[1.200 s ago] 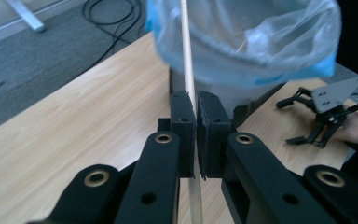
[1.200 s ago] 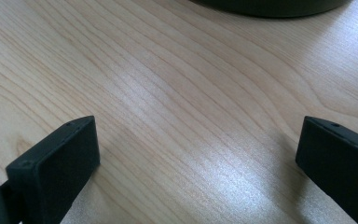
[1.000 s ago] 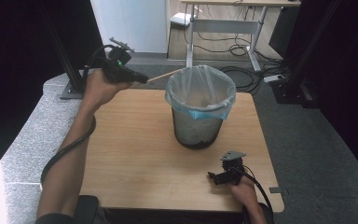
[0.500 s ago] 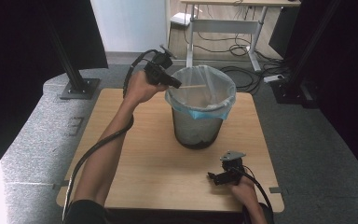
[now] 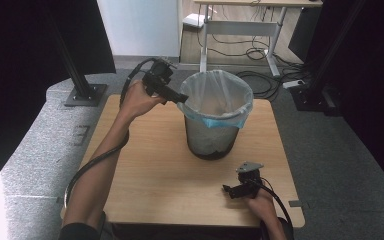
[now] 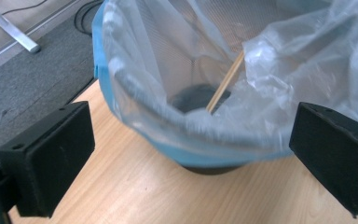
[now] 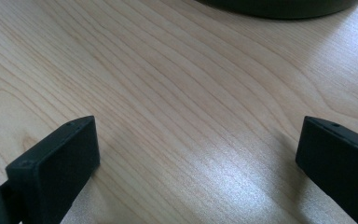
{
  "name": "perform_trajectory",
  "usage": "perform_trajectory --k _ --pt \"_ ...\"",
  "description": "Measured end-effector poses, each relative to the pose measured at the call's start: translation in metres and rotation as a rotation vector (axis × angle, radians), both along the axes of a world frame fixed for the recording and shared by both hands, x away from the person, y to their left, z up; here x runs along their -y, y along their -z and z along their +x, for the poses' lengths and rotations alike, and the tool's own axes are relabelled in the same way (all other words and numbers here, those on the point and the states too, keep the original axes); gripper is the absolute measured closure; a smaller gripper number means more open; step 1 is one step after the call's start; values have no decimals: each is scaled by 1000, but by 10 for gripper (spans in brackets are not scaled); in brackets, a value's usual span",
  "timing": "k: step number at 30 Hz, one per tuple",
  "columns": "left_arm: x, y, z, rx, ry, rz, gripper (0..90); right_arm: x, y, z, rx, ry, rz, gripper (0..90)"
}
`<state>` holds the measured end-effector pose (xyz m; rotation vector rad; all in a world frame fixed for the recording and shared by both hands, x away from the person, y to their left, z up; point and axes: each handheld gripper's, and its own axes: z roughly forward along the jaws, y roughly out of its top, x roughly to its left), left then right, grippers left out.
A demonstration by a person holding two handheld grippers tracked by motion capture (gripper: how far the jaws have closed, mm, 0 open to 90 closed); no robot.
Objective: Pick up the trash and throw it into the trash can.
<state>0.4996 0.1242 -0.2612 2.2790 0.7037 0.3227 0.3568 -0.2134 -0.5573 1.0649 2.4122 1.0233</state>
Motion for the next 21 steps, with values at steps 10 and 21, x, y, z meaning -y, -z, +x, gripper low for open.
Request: perform_trajectory --k 10,21 --pt "-47 18 -26 45 -21 -85 0 0 0 -1 1 3 1 0" --pt "-98 67 -52 68 -92 -114 0 -1 0 -1 2 6 1 0"
